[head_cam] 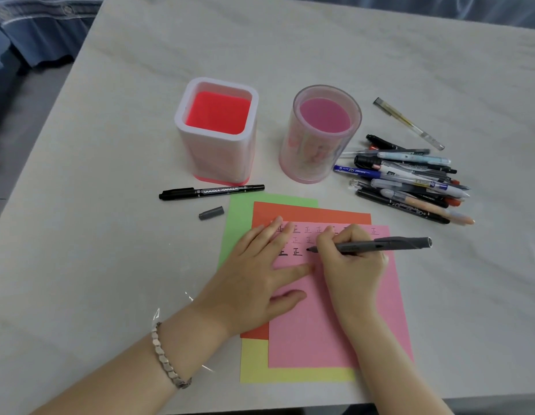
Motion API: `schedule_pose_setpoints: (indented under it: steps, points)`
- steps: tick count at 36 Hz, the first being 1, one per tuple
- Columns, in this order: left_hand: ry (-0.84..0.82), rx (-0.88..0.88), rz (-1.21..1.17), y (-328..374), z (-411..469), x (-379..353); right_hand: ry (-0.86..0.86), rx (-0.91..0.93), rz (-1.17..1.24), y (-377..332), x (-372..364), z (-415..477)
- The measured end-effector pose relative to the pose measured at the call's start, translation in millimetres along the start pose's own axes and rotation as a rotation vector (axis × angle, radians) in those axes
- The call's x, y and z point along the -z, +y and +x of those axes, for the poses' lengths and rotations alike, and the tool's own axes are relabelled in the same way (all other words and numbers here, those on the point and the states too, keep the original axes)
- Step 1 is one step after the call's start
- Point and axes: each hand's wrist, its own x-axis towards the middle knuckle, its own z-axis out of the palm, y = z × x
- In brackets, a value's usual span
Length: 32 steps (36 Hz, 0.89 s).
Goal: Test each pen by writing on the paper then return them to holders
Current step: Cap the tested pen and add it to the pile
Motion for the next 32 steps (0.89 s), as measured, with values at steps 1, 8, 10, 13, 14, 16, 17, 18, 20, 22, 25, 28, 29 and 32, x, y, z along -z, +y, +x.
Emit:
schedule_pose_setpoints:
  steps: [1, 8, 10, 13, 14, 16, 17, 18, 20, 22, 25, 28, 29, 32]
  points:
    - [0.001, -0.001, -0.002, 0.1, 0.1, 0.0, 0.005, 0.0, -0.001, 0.3, 0.1, -0.2]
    - [0.0, -0.001, -0.006, -0.3, 0.3, 0.2, 0.037, -0.029, 0.002, 0.5, 0.6, 0.8]
    - [0.002, -0.003, -0.006, 0.2, 0.4, 0.6, 0.029, -0.026, 0.006, 1.0, 0.7, 0.8]
    - [0.001, 0.0, -0.009, 0.7, 0.7, 1.2, 0.023, -0.019, -0.002, 1.9, 0.8, 1.1]
    - [0.0, 0.001, -0.01, 0.8, 0.6, 1.5, 0.02, -0.019, -0.005, 1.5, 0.8, 1.0]
    - [-0.001, 0.003, -0.01, 1.0, 0.4, 1.8, 0.012, -0.024, -0.013, 1.1, 0.9, 0.9]
    - [-0.003, 0.004, -0.008, 1.2, 0.4, 2.1, 0.007, -0.03, -0.019, 1.3, 1.0, 0.5]
    - [-0.006, 0.006, -0.006, 1.4, 0.4, 2.4, 0.002, -0.042, -0.024, 1.4, 1.5, 0.5]
    - [-0.014, 0.008, -0.001, 1.4, 0.6, 2.8, -0.002, -0.076, -0.02, 1.4, 2.1, 0.4]
    - [-0.017, 0.007, 0.0, 1.0, 0.6, 2.7, 0.003, -0.093, -0.016, 1.6, 2.3, 1.2]
    - [-0.014, 0.006, 0.001, 0.7, 0.5, 2.3, 0.005, -0.087, -0.012, 0.4, 2.2, 0.6]
    - [-0.012, 0.003, 0.004, 0.9, 0.6, 2.2, 0.003, -0.099, -0.003, -0.2, 2.8, -1.0]
    - [-0.011, 0.002, 0.004, 0.8, 0.8, 2.1, 0.006, -0.111, 0.0, -0.2, 3.1, -1.2]
    - [-0.01, 0.003, 0.0, 1.0, 0.9, 2.4, 0.006, -0.123, 0.021, 0.4, 3.8, 0.1]
